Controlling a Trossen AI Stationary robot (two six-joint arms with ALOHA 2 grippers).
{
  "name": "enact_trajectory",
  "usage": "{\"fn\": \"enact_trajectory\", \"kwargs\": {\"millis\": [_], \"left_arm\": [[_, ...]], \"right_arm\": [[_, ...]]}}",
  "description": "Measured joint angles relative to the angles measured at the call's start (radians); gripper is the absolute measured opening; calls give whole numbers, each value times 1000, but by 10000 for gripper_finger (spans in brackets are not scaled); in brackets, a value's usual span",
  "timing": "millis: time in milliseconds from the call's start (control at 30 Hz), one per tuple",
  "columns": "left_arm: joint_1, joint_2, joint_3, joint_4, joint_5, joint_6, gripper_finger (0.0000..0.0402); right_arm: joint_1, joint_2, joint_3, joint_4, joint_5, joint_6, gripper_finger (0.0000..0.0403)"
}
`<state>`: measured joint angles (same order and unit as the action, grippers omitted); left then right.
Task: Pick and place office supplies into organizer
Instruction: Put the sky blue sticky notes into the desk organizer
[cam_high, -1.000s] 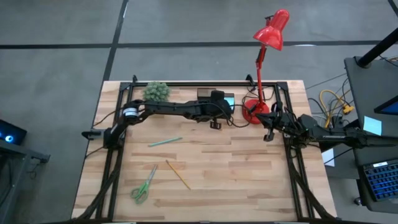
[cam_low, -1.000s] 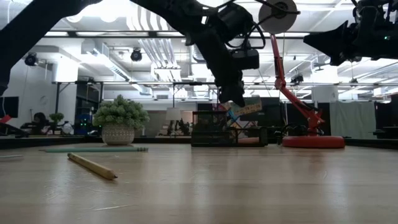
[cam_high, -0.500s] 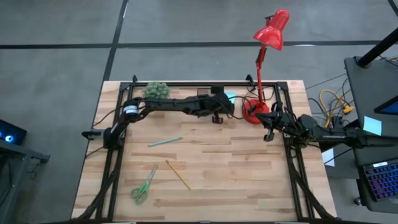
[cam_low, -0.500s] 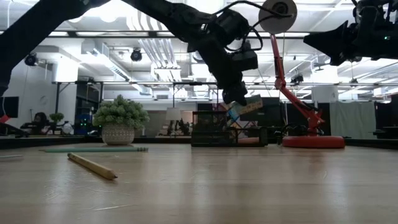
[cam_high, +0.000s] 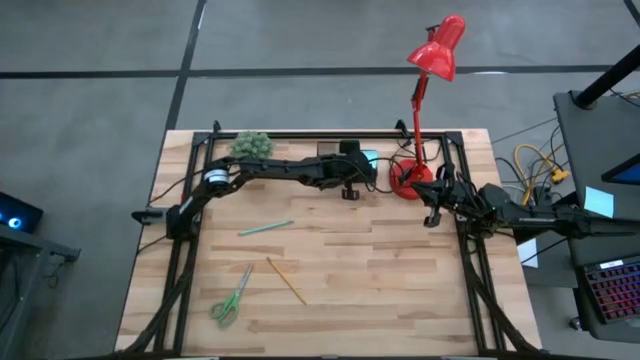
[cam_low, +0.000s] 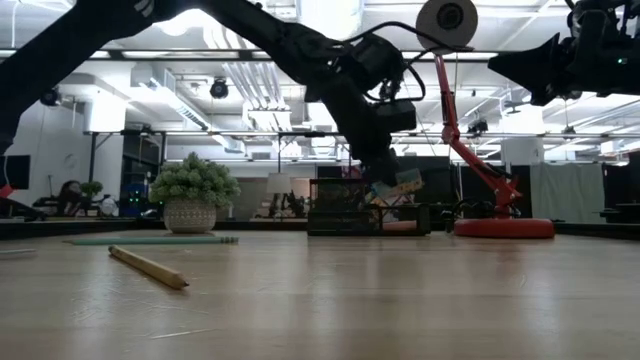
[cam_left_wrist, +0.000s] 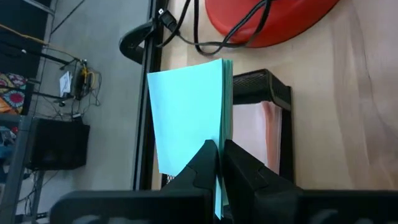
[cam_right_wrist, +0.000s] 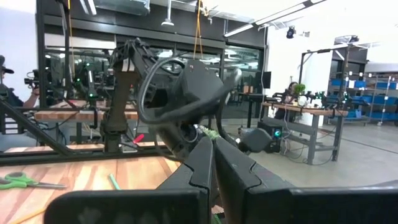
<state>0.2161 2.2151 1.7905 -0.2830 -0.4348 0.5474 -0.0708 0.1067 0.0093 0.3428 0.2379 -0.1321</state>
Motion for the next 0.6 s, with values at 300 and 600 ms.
{"fn": "enact_trajectory", "kwargs": {"millis": [300,600], "left_arm": [[6,25,0,-4,-1,-17,0],[6,36,-1,3,-1,-17,0]], "right_arm": [[0,0,0,0,0,0,9],[0,0,0,0,0,-1,9]]}}
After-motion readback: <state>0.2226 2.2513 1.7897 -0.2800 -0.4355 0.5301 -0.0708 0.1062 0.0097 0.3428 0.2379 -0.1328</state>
